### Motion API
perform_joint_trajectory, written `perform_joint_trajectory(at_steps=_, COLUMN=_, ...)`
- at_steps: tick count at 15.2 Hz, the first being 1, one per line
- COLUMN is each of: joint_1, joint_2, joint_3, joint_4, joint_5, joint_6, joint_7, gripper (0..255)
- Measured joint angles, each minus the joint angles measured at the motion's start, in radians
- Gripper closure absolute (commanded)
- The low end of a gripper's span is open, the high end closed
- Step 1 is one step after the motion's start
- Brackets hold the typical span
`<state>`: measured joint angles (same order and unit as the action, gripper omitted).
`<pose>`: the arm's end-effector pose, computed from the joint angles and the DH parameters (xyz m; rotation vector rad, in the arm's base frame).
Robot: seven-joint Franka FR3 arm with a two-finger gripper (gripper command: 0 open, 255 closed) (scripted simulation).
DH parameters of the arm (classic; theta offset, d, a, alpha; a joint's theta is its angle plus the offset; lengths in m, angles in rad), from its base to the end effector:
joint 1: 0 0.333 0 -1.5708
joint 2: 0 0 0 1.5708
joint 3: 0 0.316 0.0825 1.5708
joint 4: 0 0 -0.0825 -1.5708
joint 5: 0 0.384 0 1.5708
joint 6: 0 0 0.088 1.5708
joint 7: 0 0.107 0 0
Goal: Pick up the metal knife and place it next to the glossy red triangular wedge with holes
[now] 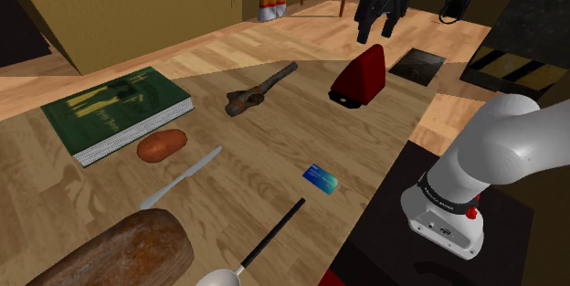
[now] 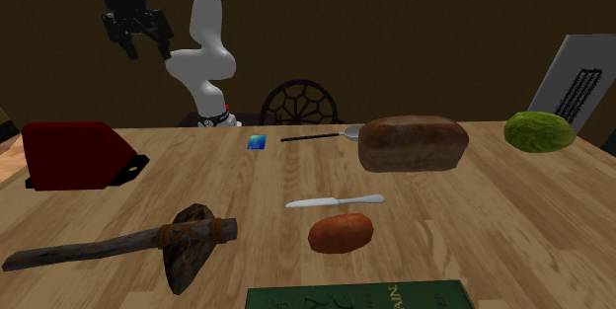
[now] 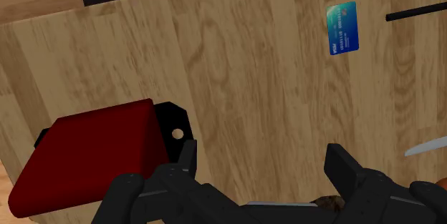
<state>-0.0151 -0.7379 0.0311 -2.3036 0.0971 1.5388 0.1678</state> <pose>0.3170 0.0187 0.5976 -3.0580 0.2427 0.0517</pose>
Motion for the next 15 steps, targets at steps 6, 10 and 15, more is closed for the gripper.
perform_joint_trajectory(at_steps=6, joint_1=0.049, joint_2=0.136, joint_3=0.001, joint_4=0.03, joint_5=-0.007, joint_6=0.104, joint_7=-0.118, gripper=0)
perform_joint_trajectory(at_steps=10, joint_1=0.097, joint_2=0.271, joint_3=0.015, joint_4=0.089, joint_5=-0.008, joint_6=0.18, joint_7=-0.225, gripper=0)
perform_joint_trajectory(at_steps=15, joint_1=0.148, joint_2=0.433, joint_3=0.035, joint_4=0.174, joint_5=-0.014, joint_6=0.257, joint_7=-0.361, gripper=0)
